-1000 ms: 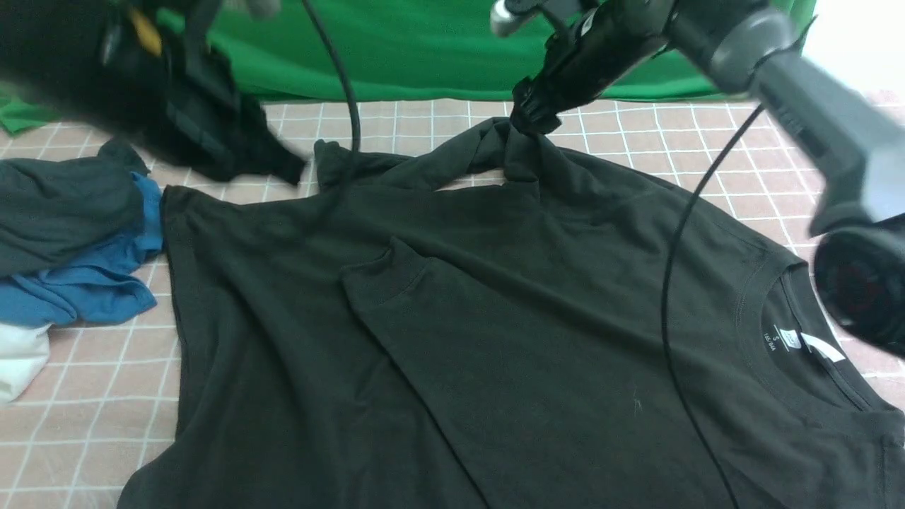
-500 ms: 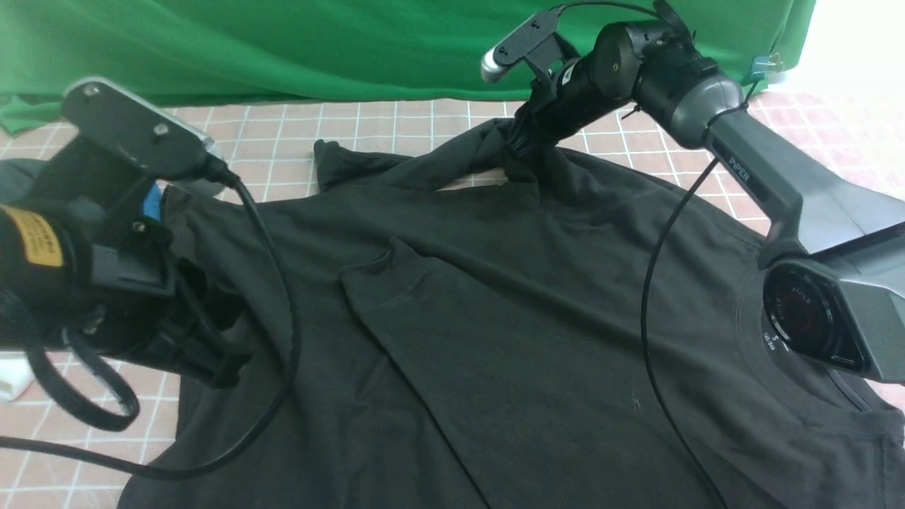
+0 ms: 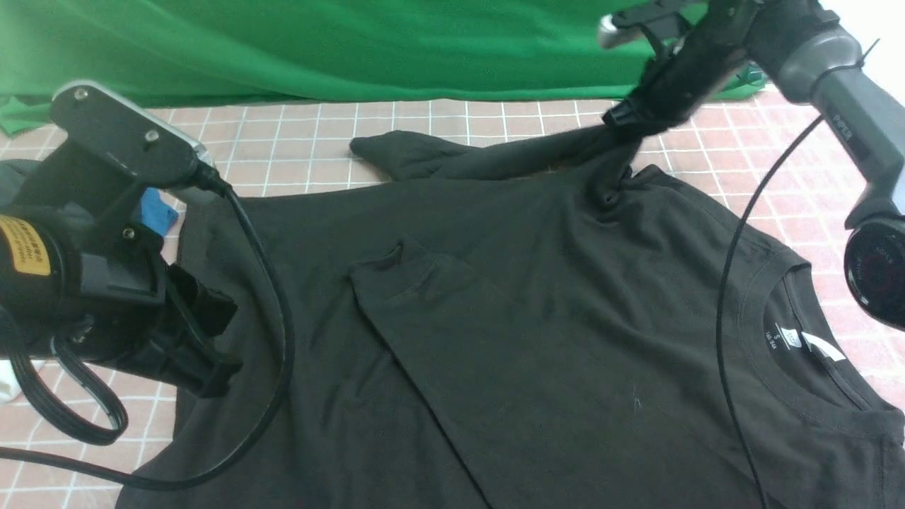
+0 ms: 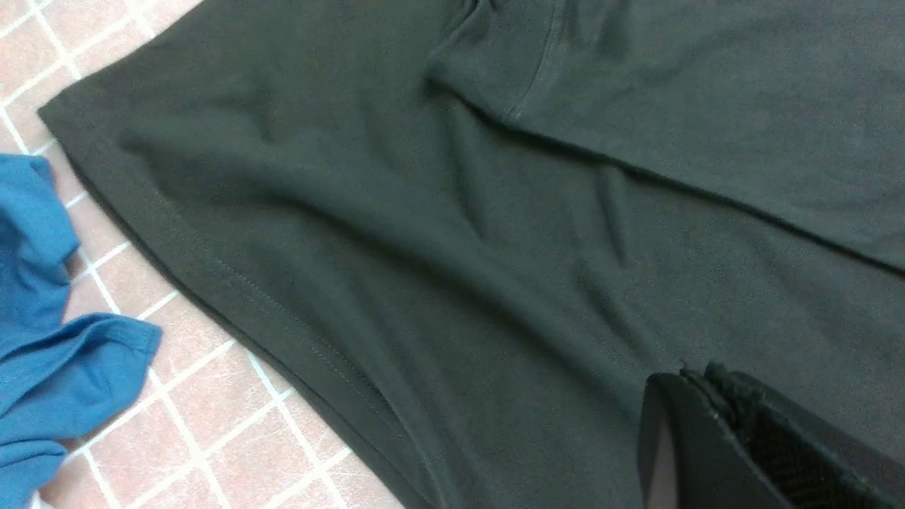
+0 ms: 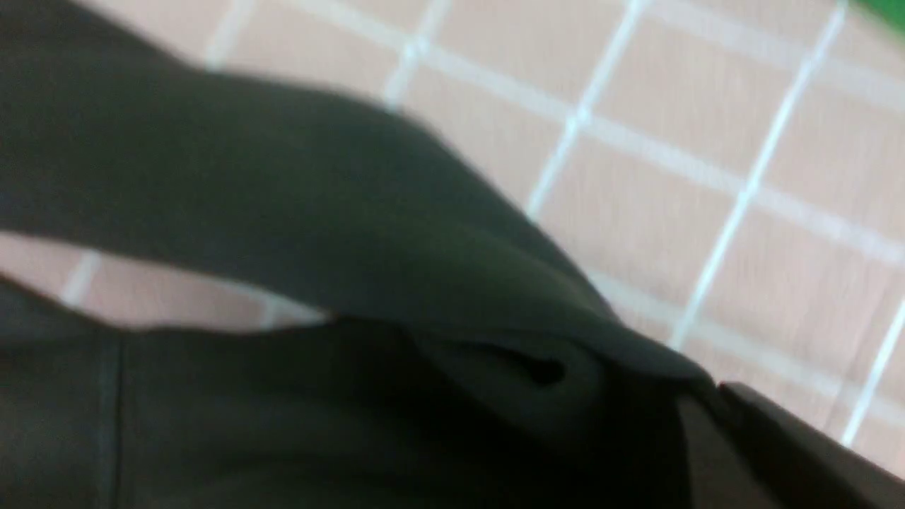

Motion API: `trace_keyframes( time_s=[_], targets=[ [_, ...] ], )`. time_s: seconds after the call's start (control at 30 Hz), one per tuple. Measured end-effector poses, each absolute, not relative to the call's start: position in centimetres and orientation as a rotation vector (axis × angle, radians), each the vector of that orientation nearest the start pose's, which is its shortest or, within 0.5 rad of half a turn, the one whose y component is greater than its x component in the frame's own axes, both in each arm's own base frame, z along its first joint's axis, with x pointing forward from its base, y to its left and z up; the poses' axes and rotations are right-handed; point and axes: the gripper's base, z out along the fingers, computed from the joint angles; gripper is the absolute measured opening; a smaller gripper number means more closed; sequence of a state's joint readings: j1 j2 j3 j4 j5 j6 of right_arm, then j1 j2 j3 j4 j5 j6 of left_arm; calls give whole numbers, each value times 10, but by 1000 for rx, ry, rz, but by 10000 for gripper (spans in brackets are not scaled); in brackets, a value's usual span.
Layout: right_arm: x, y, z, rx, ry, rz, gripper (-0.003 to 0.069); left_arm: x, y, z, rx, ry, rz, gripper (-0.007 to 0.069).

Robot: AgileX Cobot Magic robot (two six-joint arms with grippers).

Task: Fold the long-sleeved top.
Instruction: Use your right arm to clamp the cuff farthest to him

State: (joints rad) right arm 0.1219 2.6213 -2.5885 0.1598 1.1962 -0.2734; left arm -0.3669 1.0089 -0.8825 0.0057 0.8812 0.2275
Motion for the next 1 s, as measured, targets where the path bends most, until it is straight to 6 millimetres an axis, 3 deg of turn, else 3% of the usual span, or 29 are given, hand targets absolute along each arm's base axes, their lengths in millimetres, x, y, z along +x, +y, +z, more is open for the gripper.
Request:
trace_keyframes(
  time_s=[0.1,0.17,0.2,0.27,0.3,0.33,0.4,0.47,0.5,0.63,0.77,1.0],
  targets=[
    [544,82,183,-447,2679,188,72,177,-67,322,737,2380,-37,18],
    [543,87,184,-448,2680,193,155,177,-66,322,739,2381,-32,18],
    [542,90,185,-461,2678,197,232,176,-66,322,741,2385,-28,18],
    [540,102,193,-520,2645,230,459,176,-66,322,742,2390,-28,18],
    [539,107,198,-544,2622,242,529,176,-66,322,743,2390,-26,18],
    [539,108,199,-561,2610,250,544,176,-66,322,743,2390,-26,18],
    [538,127,214,-708,2487,295,648,176,-66,322,744,2389,-24,18],
    [536,152,221,-855,2348,303,661,176,-66,321,744,2390,-24,18],
    [536,154,221,-866,2343,304,659,176,-66,321,744,2390,-24,18],
    [536,192,206,-1009,2198,272,599,177,-66,321,745,2392,-24,18],
    [540,205,186,-1075,2125,236,598,177,-66,320,745,2394,-23,18],
    [547,204,143,-1118,2140,204,593,177,-66,320,743,2395,-29,18]
  ],
)
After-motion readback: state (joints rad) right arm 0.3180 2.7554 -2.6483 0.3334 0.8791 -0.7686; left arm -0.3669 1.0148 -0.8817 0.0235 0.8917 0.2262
